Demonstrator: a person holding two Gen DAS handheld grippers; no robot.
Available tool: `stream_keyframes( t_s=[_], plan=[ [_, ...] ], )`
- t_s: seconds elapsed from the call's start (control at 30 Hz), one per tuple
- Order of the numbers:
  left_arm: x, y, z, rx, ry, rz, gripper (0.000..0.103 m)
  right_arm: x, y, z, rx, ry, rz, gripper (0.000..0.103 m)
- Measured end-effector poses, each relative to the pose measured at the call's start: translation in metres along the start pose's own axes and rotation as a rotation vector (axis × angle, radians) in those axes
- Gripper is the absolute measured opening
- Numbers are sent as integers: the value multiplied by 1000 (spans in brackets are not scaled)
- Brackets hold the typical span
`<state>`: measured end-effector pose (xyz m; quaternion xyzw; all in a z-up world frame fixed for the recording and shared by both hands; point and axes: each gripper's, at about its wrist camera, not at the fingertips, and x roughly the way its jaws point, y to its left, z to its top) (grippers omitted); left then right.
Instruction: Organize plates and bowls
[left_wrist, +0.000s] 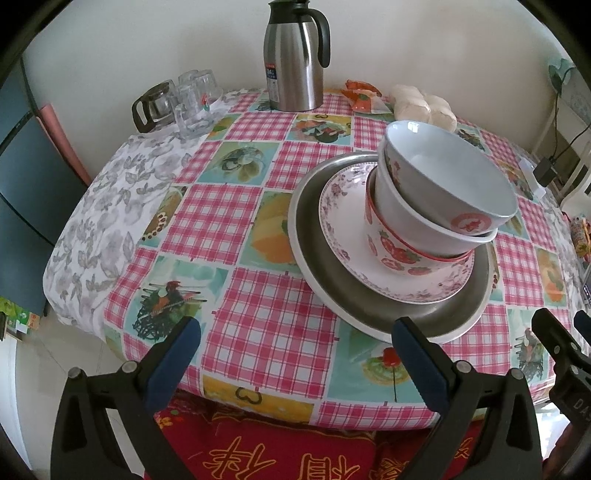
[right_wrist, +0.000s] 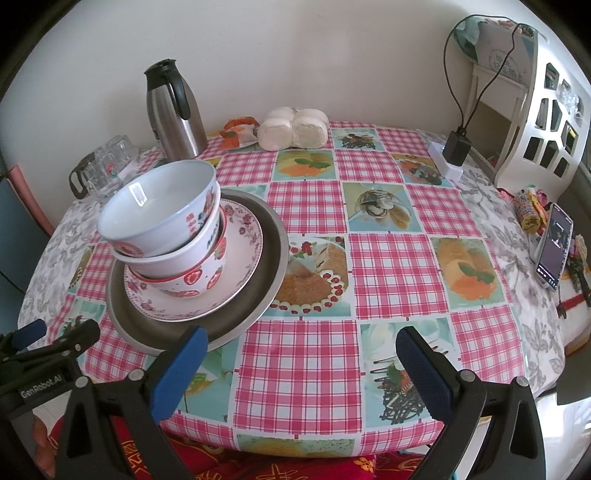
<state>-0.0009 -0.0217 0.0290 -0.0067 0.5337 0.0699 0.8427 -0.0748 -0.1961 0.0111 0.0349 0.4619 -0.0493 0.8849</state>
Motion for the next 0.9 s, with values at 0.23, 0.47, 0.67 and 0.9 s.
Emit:
stream_keyframes(
  t_s=[0.23,0.47,0.67,0.9],
  plan=[
    [0,0,1,2,8,13,103,0,0,0,0,-1,1,103],
    [3,-1,0,9,22,24,103,0,-1,1,-1,0,3,103],
    [0,-1,-2,3,11,15,103,1,-1,1,-1,1,3,103],
    [-6,-3,0,15,-20,22,103,1,0,1,0,0,2,103]
  ],
)
